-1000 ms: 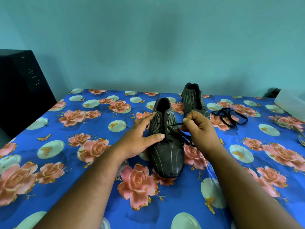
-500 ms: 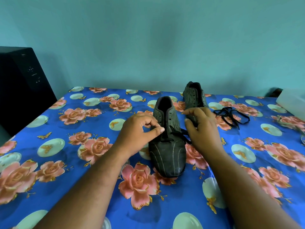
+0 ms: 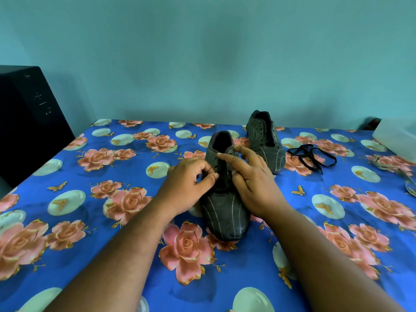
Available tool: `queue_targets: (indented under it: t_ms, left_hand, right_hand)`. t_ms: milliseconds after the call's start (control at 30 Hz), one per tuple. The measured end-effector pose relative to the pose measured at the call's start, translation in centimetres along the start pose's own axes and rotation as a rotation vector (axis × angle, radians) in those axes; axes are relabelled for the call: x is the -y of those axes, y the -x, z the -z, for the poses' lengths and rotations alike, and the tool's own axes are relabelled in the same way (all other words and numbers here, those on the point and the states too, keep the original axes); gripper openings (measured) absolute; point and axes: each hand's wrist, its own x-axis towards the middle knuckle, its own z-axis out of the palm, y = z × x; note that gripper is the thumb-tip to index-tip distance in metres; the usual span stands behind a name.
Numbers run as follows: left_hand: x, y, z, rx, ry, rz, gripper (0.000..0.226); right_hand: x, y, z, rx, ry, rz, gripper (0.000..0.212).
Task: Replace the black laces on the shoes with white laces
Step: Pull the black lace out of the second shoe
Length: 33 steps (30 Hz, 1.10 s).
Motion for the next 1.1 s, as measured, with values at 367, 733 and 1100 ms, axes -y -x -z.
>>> queue_targets:
  t_ms: [367,733,1100]
  left_hand:
    - [-0.2,0.1,0.3,-0.047,-0.016,-0.001,0.037]
    - [1.0,-0.1,0.7,-0.084,-0.133,0.302,0.029]
    - [0.5,0.0,-0.1,-0.079,-0.035,-0.009,0.031]
  right_hand:
    - [-0.4,0.0,-0.1,-0.016,-0.071,0.05,0.053]
    - [-0.5,0.0,-0.3,-0.038,-0.089,0.06,0.051]
    - [-0.9,-0.2,-0.6,-0.036,-0.178,0.066,0.047]
